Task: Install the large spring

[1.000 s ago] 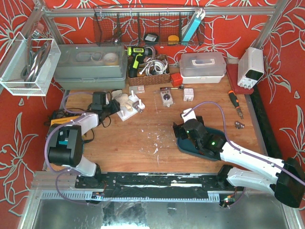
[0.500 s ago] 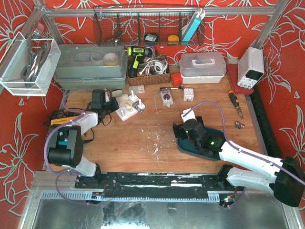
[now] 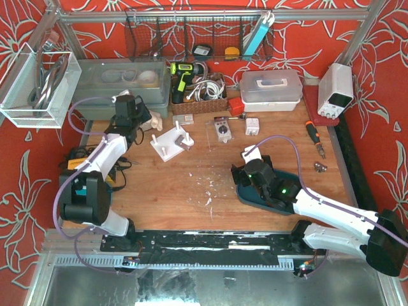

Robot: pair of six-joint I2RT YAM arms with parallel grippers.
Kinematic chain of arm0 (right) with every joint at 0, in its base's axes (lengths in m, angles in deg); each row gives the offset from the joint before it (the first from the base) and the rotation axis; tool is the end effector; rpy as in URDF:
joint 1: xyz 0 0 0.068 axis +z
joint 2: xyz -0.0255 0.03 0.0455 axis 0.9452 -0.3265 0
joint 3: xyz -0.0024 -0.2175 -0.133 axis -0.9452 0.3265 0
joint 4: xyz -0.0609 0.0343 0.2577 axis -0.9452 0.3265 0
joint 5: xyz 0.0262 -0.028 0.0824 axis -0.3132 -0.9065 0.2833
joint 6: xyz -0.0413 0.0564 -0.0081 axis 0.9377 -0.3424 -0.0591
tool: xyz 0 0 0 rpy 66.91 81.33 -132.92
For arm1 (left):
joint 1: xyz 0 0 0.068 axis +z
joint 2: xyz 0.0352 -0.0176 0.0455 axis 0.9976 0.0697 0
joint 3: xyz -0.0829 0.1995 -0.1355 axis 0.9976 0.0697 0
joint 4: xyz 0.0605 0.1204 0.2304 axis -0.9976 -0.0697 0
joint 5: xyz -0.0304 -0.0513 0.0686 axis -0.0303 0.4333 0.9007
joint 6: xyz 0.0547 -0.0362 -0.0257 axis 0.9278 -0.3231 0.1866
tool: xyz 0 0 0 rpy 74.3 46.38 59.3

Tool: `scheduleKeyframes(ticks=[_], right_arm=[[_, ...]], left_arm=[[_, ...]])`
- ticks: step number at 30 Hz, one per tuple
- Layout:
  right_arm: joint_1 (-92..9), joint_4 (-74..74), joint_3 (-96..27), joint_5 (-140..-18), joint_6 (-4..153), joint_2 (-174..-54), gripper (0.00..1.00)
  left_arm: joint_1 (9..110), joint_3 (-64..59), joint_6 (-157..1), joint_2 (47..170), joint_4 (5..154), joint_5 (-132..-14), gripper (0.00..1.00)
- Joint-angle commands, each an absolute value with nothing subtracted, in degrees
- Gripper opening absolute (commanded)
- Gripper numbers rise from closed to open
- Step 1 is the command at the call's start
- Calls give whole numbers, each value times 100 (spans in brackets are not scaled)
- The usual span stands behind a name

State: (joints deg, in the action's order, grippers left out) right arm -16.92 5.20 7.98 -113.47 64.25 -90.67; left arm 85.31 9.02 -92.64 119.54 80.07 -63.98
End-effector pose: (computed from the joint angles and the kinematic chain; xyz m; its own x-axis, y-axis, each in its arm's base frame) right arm 0.1683 0.1874 0.2071 -0.4285 -0.1408 -0.8925 -0.3807 0.9239 0.0371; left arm 0.3769 -0.0041 0.2546 -0.3470 -0.4432 -0.8266 -0.1705 0.8964 -0.4090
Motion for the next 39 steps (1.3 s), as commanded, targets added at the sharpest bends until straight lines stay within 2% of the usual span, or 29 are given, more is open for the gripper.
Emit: scheduleKeyframes(ticks=[1, 5, 8, 11, 14, 15, 17, 20, 23, 26, 31, 34, 39], right_arm=[[-1671, 610, 645, -11475, 6445, -9042, 99], [-1671, 662, 616, -11425, 6428, -9035, 99], [-1668, 676, 630, -11431, 6419, -9021, 99], [-1667, 669, 627, -11416, 6410, -9044, 99], [-1666, 700, 573, -11373, 6397, -9139, 99], [-1671, 737, 548, -11371, 6393, -9176, 99], [-1667, 803, 500, -11386, 6376, -9242, 99], [-1671, 797, 477, -11366, 6366, -9281, 99], [-1671, 780, 474, -11286, 6351, -9331, 99], [-1671, 797, 429, -11221, 6331, -9445, 99], [-1671, 798, 395, -11149, 6326, -9512, 99], [-1671, 754, 421, -11069, 6355, -9497, 99], [-1669, 664, 497, -11029, 6376, -9457, 99]], left_arm=[[8603, 1122, -9099, 11613, 7729, -4365, 0], [8654, 1626, -9122, 11375, 8122, -3655, 0], [8667, 1752, -9469, 11422, 7916, -2699, 0], [8662, 1789, -9739, 11484, 7762, -2418, 1], [8666, 1748, -9836, 11502, 7562, -2708, 43], [8665, 1763, -9841, 11460, 7516, -2847, 53], [8664, 1879, -9868, 11305, 7488, -3180, 63], [8654, 2173, -10026, 10931, 7493, -3719, 68], [8642, 2478, -10275, 10501, 7450, -4427, 70], [8535, 2858, -10291, 10062, 7558, -5175, 67], [8203, 2998, -10239, 9541, 7300, -5628, 57], [7719, 3021, -10303, 9465, 7187, -5611, 52], [6587, 2925, -10718, 9727, 7101, -4837, 48]])
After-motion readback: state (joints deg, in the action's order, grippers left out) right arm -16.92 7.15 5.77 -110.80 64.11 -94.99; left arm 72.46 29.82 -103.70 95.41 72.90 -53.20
